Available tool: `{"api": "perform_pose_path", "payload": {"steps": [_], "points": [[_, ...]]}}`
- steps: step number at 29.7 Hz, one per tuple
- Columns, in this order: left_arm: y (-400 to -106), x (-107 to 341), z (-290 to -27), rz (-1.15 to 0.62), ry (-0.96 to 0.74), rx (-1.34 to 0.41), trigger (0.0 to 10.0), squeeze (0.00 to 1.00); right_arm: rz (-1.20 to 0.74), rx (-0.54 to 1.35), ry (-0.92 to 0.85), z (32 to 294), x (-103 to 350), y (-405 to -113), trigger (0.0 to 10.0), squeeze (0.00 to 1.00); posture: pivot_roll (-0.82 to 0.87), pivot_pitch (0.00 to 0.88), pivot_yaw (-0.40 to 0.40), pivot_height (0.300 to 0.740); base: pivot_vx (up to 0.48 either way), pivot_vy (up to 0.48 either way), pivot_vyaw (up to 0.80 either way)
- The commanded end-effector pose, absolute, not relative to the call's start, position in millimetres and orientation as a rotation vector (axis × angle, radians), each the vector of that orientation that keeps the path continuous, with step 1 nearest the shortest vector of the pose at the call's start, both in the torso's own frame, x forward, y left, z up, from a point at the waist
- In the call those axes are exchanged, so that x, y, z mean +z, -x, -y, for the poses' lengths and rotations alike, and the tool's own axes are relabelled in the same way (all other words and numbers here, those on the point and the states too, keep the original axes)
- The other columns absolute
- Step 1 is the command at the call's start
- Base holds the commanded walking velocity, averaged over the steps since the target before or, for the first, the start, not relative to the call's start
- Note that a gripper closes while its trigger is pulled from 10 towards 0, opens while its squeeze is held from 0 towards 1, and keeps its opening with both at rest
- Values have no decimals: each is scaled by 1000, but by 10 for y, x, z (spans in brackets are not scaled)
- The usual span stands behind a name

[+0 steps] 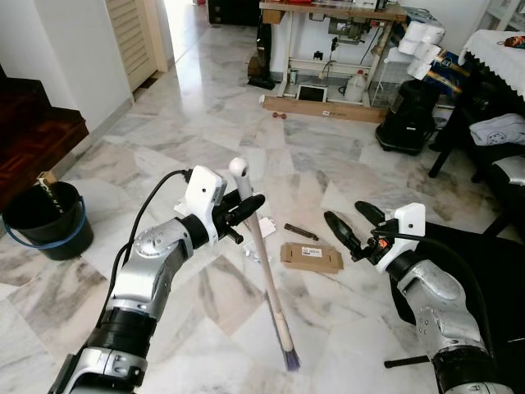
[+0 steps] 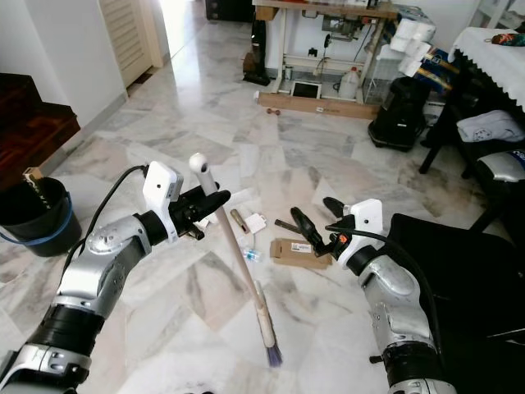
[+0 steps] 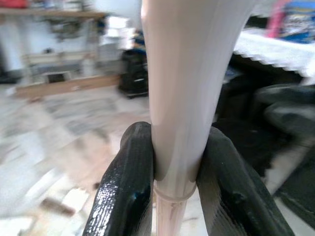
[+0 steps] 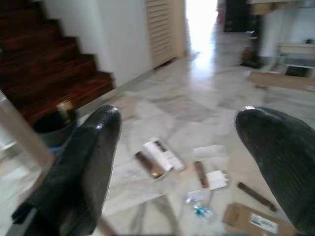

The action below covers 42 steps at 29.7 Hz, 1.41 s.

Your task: Sweep floor

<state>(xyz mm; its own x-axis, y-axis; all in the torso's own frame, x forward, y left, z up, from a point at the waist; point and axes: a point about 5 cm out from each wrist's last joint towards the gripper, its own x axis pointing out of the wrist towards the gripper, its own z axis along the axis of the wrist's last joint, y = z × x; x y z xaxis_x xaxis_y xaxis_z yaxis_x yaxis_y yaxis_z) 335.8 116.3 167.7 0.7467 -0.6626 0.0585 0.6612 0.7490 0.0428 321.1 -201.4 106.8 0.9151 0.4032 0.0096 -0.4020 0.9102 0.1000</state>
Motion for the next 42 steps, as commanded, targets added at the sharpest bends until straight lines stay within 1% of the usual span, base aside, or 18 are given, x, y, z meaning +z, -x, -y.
{"api": "perform_pose_path", "payload": {"steps": [1, 2, 4, 5, 6, 11, 12, 16, 21, 23, 25, 31, 37, 42], "points": [[-3439, 1747, -1249, 130, -62, -597, 10000, 0, 13, 321, -99, 2098, 1105, -3257, 10000, 0, -101, 1, 10, 740, 0, 0, 0], [-3501, 1715, -1338, 135, -86, -452, 10000, 0, 19, 255, -87, 2130, 1097, -3269, 10000, 0, -102, 0, 14, 740, 0, 0, 0], [-3535, 1682, -1422, 128, -71, -343, 10000, 0, 26, 211, -89, 2150, 1095, -3272, 10000, 0, -104, 0, 21, 740, 0, 0, 0], [-3548, 1630, -1529, 118, -75, -235, 10000, 0, 39, 163, -85, 2175, 1097, -3267, 10000, 0, -105, 0, 27, 740, 0, 0, 0], [-3547, 1592, -1604, 115, -109, -164, 10000, 0, 48, 123, -76, 2197, 1098, -3262, 10000, 0, -104, 0, 28, 740, 0, 0, 0], [-3517, 1589, -1761, 153, -126, -31, 10000, 0, 74, 70, -77, 2221, 1105, -3234, 10000, 0, -107, 0, 38, 740, 0, 0, 0], [-3512, 1585, -1787, 154, -108, -3, 10000, 0, 78, 69, -73, 2207, 1099, -3222, 10000, 0, -106, 0, 41, 740, 0, 0, 0], [-3511, 1545, -1777, 162, -90, 38, 10000, 0, 79, 28, -72, 2197, 1056, -3212, 10000, 0, -108, 0, 48, 740, 0, 0, 0], [-3499, 1425, -1681, 152, -68, 58, 10000, 0, 83, -74, -93, 2222, 1012, -3201, 10000, 0, -110, 0, 51, 740, 0, 0, 0], [-3487, 1380, -1647, 140, -47, 60, 10000, 0, 83, -75, -99, 2202, 1003, -3205, 10000, 0, -109, 0, 54, 740, 0, 0, 0], [-3480, 1372, -1626, 144, -63, 49, 10000, 0, 85, -68, -98, 2175, 1006, -3212, 10000, 0, -110, 0, 56, 740, 0, 0, 0], [-3497, 1389, -1617, 163, -37, 51, 10000, 0, 97, -75, -116, 2130, 1020, -3235, 10000, 0, -103, 0, 56, 740, 0, 0, 0], [-3519, 1408, -1602, 164, -34, 35, 10000, 0, 96, -108, -148, 2112, 1015, -3256, 10000, 0, -102, 0, 62, 740, 0, 450, 0], [-3529, 1416, -1605, 166, -46, 31, 10000, 0, 89, -125, -163, 2126, 1011, -3268, 10000, 0, -100, 0, 64, 740, 0, 480, -800]]}}
